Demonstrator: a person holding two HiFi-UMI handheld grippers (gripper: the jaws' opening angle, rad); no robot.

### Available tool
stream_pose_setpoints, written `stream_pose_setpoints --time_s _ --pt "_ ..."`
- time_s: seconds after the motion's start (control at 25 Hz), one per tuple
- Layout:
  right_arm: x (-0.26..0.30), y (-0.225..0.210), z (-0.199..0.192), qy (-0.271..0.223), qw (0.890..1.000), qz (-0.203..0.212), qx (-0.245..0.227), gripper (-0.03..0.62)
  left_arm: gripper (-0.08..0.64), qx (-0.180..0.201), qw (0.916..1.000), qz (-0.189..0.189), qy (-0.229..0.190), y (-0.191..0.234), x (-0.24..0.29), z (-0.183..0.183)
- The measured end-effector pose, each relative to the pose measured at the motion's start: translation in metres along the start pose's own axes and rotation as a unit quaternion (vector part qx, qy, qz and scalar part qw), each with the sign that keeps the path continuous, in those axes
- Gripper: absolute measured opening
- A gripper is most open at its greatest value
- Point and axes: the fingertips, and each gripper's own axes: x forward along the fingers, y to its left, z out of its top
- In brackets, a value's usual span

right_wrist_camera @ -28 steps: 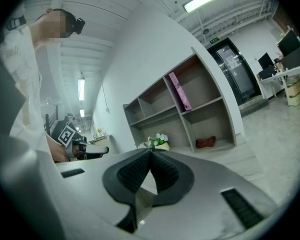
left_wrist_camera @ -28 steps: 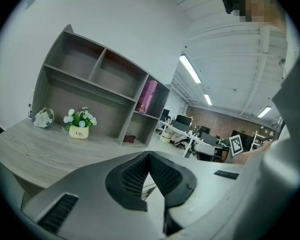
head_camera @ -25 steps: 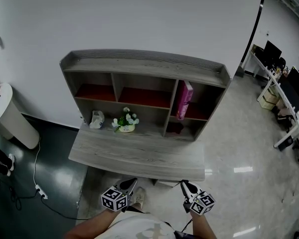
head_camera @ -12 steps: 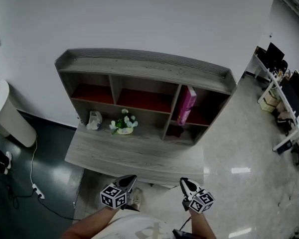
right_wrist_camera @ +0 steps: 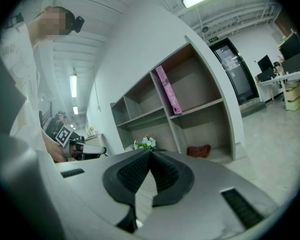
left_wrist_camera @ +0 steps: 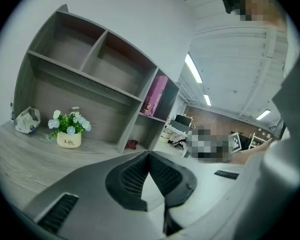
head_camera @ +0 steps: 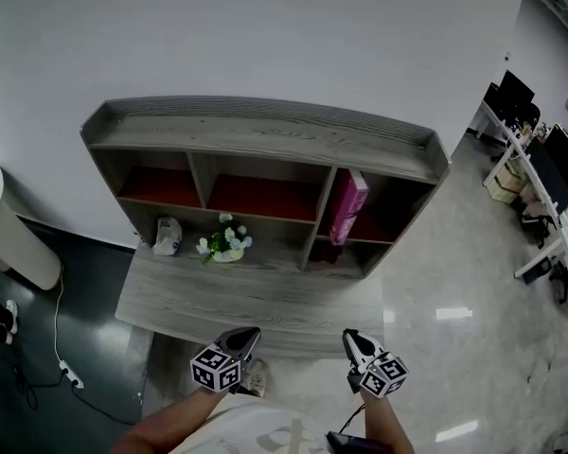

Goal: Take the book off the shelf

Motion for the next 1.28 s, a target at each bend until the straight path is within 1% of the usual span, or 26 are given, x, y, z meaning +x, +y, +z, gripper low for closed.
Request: stream_pose_setpoints --time_s 0.24,0.48,0.68,1.0,1.16,1.28 --pt "0.016 -0.019 0.015 0.006 1.000 -0.016 -0.012 0.005 0.002 0.000 0.9999 -0.017 0.000 0.011 0.020 0.012" --pt "0.042 -0.035 0.037 0.008 0.999 -0.033 -0.029 0.005 0.002 0.000 0.9996 -0.026 -0.005 0.032 0.032 0.027" --pt "0.067 -0.050 0.061 -0.002 0.998 -0.057 -0.035 0.005 0.002 0.005 0.9993 -0.035 -0.011 0.052 0.041 0.041" --pt "0.104 -0.056 0.101 -0.016 0.996 -0.071 -0.060 0.005 0.002 0.013 0.9986 -0.042 -0.030 0.082 0.051 0.072" --pt "0.118 -0.065 0.119 -0.017 0.994 -0.088 -0.067 0.005 0.002 0.014 0.9984 -0.042 -0.035 0.096 0.055 0.079" --pt "0.125 -0.071 0.137 -0.030 0.992 -0.097 -0.073 0.005 0.002 0.012 0.9984 -0.043 -0.035 0.102 0.057 0.080"
